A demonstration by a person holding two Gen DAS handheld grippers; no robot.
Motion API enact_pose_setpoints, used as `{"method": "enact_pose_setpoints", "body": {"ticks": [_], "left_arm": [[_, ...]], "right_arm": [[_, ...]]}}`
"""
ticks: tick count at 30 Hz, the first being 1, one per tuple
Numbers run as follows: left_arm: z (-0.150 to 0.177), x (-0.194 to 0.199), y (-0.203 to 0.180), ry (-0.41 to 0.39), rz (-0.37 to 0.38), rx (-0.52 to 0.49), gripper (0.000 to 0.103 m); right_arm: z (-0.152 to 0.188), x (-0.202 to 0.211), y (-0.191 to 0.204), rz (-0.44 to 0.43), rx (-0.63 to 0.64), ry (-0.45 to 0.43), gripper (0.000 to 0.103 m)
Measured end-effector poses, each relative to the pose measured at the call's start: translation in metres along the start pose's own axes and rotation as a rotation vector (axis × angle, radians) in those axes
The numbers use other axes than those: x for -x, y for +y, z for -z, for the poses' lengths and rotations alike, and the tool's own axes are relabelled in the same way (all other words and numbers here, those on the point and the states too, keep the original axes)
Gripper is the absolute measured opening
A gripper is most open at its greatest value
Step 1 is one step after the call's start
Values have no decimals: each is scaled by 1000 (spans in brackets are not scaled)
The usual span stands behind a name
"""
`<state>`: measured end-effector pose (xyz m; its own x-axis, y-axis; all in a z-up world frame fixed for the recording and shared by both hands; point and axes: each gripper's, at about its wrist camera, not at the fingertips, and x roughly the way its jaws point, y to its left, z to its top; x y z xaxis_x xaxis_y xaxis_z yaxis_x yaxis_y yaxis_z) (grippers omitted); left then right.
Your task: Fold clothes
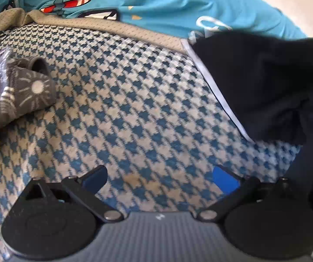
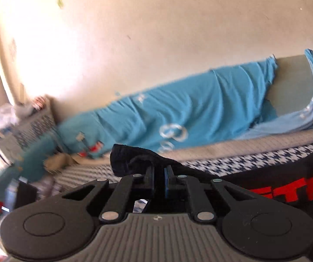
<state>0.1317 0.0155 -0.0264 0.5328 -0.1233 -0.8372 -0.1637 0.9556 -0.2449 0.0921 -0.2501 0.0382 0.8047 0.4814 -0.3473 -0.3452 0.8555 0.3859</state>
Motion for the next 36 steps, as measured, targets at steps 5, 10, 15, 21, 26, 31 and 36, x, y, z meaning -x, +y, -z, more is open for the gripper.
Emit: {"method": "enact_pose_setpoints", "body": {"ticks": [5, 10, 15, 21, 26, 31, 36], "left_arm": [[-2, 2, 1, -22, 61, 36, 103], [-9, 6, 13, -47, 71, 97, 103], [-17, 11, 30, -76, 55, 160, 103], [-28, 19, 45, -109, 60, 195, 103], [-38, 35, 62, -201, -1, 243, 103], [-42, 47, 72, -244, -38, 254, 103], [-41, 44, 67, -226, -38, 219, 103]], "right_arm": [[-2, 16, 4, -87, -33, 13, 10], [9, 19, 7, -166, -44, 78, 10], [33, 14, 24, -233, 25, 189, 10], [62, 4, 47, -306, 88, 285, 10], [88, -14, 53, -314, 109, 396, 13], [117, -33, 67, -300, 210, 548, 18], [110, -25, 66, -344, 250, 529, 19]]}}
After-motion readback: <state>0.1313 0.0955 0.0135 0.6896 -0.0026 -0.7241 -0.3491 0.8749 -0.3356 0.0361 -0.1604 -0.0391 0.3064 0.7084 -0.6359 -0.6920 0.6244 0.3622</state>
